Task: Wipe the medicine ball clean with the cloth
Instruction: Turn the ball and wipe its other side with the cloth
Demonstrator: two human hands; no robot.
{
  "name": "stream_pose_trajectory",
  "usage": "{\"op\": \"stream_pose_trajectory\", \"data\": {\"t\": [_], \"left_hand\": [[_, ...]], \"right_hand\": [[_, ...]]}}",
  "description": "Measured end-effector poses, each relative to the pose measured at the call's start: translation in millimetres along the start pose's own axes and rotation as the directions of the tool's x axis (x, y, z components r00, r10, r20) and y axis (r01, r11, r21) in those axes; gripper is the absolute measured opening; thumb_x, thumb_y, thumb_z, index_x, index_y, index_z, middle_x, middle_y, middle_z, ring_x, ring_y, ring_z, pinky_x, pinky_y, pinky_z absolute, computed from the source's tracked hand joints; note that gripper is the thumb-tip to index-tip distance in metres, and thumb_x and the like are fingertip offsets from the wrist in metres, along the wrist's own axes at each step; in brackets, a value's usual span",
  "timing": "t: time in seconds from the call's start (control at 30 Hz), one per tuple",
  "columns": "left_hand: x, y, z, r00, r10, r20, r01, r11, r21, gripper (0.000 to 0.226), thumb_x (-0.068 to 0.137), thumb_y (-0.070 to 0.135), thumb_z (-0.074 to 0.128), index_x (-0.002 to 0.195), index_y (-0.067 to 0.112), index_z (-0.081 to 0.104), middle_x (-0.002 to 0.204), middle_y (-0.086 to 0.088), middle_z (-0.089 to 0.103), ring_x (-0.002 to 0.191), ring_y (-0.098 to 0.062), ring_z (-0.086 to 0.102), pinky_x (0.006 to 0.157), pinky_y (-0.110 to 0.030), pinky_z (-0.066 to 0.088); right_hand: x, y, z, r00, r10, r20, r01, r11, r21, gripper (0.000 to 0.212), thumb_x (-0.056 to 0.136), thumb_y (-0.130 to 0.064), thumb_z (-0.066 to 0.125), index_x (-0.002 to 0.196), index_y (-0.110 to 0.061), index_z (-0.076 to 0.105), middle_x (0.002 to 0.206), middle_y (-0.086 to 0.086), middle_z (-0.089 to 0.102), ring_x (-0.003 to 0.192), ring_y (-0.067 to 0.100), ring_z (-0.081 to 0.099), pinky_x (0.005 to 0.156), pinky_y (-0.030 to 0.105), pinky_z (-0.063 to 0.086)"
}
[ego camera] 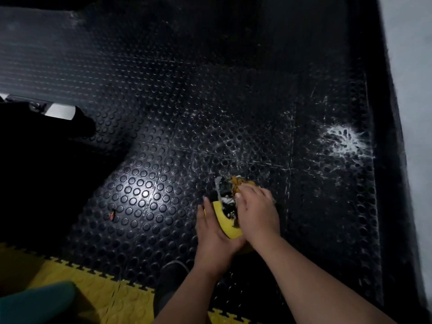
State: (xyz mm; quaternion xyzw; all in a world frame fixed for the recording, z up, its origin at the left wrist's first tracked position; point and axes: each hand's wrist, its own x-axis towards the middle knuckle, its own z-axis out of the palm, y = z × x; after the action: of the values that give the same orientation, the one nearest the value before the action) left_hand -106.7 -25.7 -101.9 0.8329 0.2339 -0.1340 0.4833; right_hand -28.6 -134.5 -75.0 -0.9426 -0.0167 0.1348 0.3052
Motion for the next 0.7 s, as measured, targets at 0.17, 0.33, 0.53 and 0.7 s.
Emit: {"op": "stream_pose_trajectory", "data": {"t": [0.17,0.33,0.53,0.7], "left_hand": [[4.5,24.9,1.7,0.998,-0.061,0.033,0.054,0.981,0.186,0.135,0.062,0.061,0.087,0.159,0.032,-0.002,0.168,-0.007,-0.006,0.156,-0.028,-0.002,0.124,-0.048,0.015],[15.9,41.2,3.1,0.960,-0.254,0.121,0.223,0.949,0.224,0.111,0.088,0.047,0.072,0.160,0.031,-0.011,0.165,-0.019,-0.021,0.151,-0.053,0.003,0.121,-0.057,0.018],[21.5,25.5,-3.8,0.940,-0.308,0.145,0.290,0.948,0.133,0.142,0.059,0.053,0.093,0.154,0.050,-0.013,0.165,-0.003,-0.025,0.151,-0.048,0.013,0.117,-0.059,0.033],[23.6,28.8,-9.1,0.938,-0.305,0.168,0.292,0.951,0.100,0.148,0.055,0.050,0.097,0.156,0.049,-0.012,0.165,-0.005,-0.026,0.154,-0.043,0.011,0.117,-0.056,0.033]], "right_hand": [[35.1,14.7,-14.1,0.914,0.404,0.036,-0.400,0.886,0.233,0.025,0.106,-0.031,0.041,0.095,-0.017,0.058,0.101,0.009,0.064,0.091,0.030,0.058,0.071,0.042,0.046],[3.7,-14.3,-3.3,0.992,0.090,0.087,-0.087,0.996,-0.033,0.039,0.103,-0.043,0.045,0.141,-0.038,0.048,0.144,-0.007,0.047,0.132,0.023,0.042,0.108,0.048,0.043],[20.4,13.2,1.2,0.984,0.176,0.034,-0.180,0.969,0.168,0.031,0.105,-0.032,0.049,0.132,-0.024,0.063,0.124,-0.002,0.050,0.109,0.020,0.051,0.089,0.035,0.046],[50.1,16.9,-16.9,0.805,0.568,0.171,-0.557,0.625,0.547,0.023,0.107,-0.019,0.041,0.111,-0.008,0.061,0.111,0.010,0.065,0.092,0.026,0.059,0.080,0.038,0.048]]}}
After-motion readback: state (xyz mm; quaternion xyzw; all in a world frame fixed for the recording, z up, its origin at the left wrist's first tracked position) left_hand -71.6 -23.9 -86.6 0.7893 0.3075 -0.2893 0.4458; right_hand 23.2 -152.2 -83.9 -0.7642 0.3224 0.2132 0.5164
